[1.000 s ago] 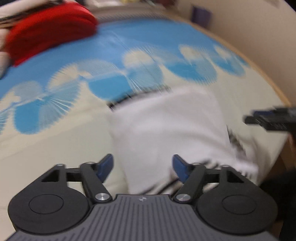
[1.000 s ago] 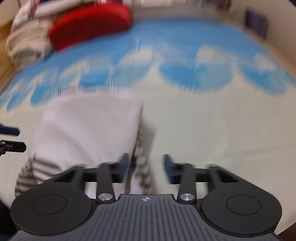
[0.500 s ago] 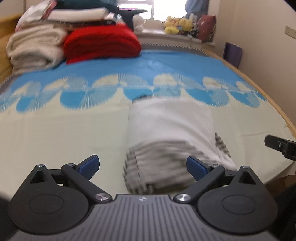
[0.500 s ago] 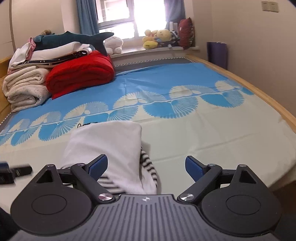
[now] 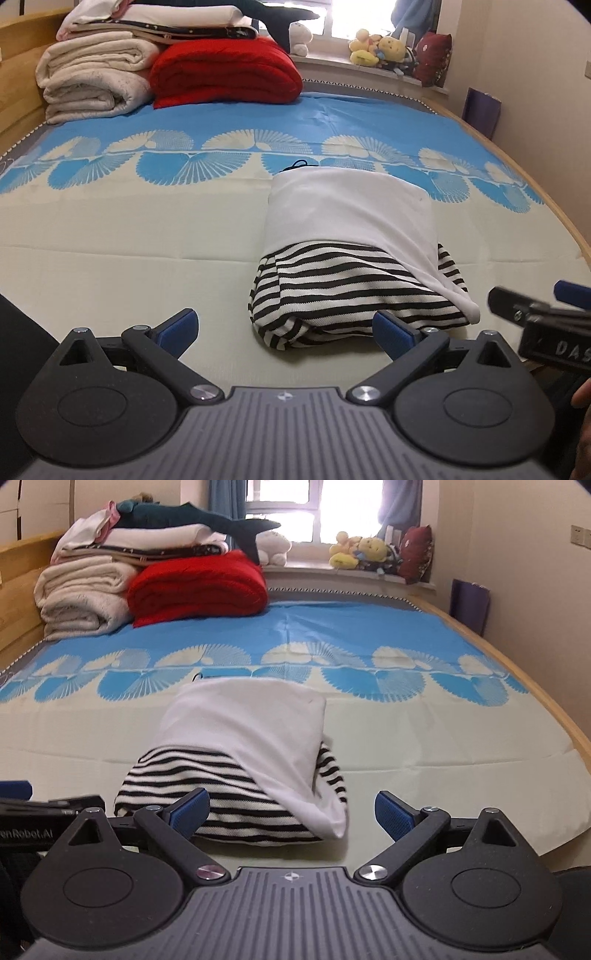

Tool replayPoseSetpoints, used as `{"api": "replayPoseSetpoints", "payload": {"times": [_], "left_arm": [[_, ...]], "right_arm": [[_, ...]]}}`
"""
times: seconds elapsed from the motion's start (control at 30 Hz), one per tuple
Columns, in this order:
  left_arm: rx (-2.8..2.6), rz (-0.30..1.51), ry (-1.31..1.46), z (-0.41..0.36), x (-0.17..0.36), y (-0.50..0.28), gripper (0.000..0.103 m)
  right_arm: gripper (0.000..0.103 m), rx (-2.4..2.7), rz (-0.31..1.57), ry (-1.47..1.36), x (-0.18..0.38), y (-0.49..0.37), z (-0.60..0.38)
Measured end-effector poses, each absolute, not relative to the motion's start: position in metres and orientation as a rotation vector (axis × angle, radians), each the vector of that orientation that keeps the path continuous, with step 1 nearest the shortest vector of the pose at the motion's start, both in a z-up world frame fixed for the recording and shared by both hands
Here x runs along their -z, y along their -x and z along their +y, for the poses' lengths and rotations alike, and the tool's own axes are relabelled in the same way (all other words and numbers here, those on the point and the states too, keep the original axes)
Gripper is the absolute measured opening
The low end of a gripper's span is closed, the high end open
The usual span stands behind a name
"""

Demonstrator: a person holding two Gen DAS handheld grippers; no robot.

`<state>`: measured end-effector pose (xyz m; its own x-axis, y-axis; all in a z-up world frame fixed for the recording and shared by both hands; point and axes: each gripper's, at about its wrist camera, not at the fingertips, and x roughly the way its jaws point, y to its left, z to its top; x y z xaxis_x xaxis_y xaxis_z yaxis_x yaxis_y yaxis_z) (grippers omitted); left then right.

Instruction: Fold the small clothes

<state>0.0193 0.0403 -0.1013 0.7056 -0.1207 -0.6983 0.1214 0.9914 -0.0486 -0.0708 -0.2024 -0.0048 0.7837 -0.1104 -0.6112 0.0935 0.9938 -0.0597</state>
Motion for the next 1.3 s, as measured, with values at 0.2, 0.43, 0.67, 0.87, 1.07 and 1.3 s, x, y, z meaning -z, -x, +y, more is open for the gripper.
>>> {"api": "replayPoseSetpoints", "payload": {"times": [0.2, 0.43, 0.67, 0.87, 1.07, 1.3], "left_arm": [[0.143, 0.757, 0.006, 0.046, 0.099, -0.021, 0.101], [0.138, 0.763, 0.012, 0.05, 0.1, -0.023, 0.101], [0.15, 0.756, 0.005, 0.045, 0.101, -0.022, 0.101], [0.155, 0.751, 0.005, 0.046, 0.101, -0.022, 0.101], [0.156, 0.753, 0.004, 0.047, 0.101, -0.024, 0.101], [0.156, 0.751, 0.002, 0.049, 0.101, -0.025, 0.101]], "right_arm": [[0.096, 0.084, 0.663, 0.024, 0.006, 0.065, -0.19], [0.096, 0.065, 0.661, 0.04, 0.007, 0.061, -0.181], [0.096, 0.077, 0.667, 0.022, 0.008, 0.06, -0.189], [0.096, 0.084, 0.667, 0.013, 0.008, 0.058, -0.192], [0.096, 0.085, 0.671, 0.014, 0.009, 0.057, -0.191], [0.096, 0.085, 0.672, 0.011, 0.009, 0.057, -0.19]]}}
